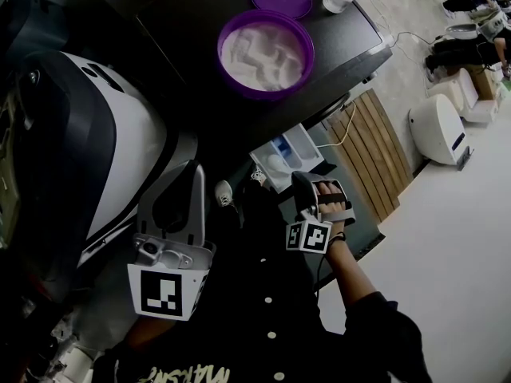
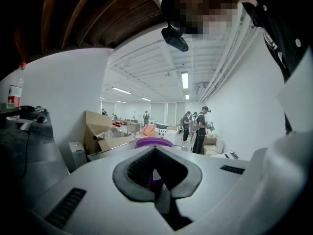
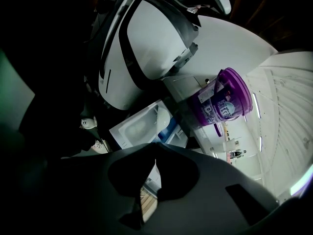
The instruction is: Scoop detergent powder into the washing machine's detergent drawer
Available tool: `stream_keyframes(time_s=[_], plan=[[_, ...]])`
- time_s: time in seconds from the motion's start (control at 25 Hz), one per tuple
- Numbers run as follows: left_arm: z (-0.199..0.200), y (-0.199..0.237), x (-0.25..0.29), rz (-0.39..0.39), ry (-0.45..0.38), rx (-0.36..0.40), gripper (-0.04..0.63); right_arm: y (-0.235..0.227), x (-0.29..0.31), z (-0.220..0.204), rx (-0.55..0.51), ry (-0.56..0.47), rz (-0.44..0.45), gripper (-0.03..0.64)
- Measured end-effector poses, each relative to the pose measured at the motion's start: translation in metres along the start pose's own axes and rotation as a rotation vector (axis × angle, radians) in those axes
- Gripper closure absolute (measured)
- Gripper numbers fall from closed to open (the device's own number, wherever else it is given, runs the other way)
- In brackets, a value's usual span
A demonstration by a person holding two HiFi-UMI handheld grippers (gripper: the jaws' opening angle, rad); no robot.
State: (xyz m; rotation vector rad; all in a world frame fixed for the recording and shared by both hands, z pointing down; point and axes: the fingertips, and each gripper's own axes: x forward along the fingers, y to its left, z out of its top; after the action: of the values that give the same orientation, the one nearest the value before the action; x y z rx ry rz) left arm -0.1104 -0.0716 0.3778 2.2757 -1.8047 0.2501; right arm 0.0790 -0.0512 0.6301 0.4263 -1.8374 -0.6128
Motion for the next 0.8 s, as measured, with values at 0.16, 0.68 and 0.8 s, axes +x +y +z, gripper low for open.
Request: stream_keyframes(time_s=[0.16,0.68,0.8], plan=[[0.001,0.0,-0.001,-0.003,-0.004,0.003,0.588,0.0,0.0,0.003,-0.043,-0.003,-0.009,0.584],[0.013,0.003,0.0,-0.016,-0.046,0.015,0.588,-0.005,-0.01,0.005,0.603,-0.046,0.299,0.584],[0.024,0.005,0.004,-0.022,-0.092,0.043,0.588,-0.018,-0.022,0.015,0.872,-0.126,0.401,0.584]])
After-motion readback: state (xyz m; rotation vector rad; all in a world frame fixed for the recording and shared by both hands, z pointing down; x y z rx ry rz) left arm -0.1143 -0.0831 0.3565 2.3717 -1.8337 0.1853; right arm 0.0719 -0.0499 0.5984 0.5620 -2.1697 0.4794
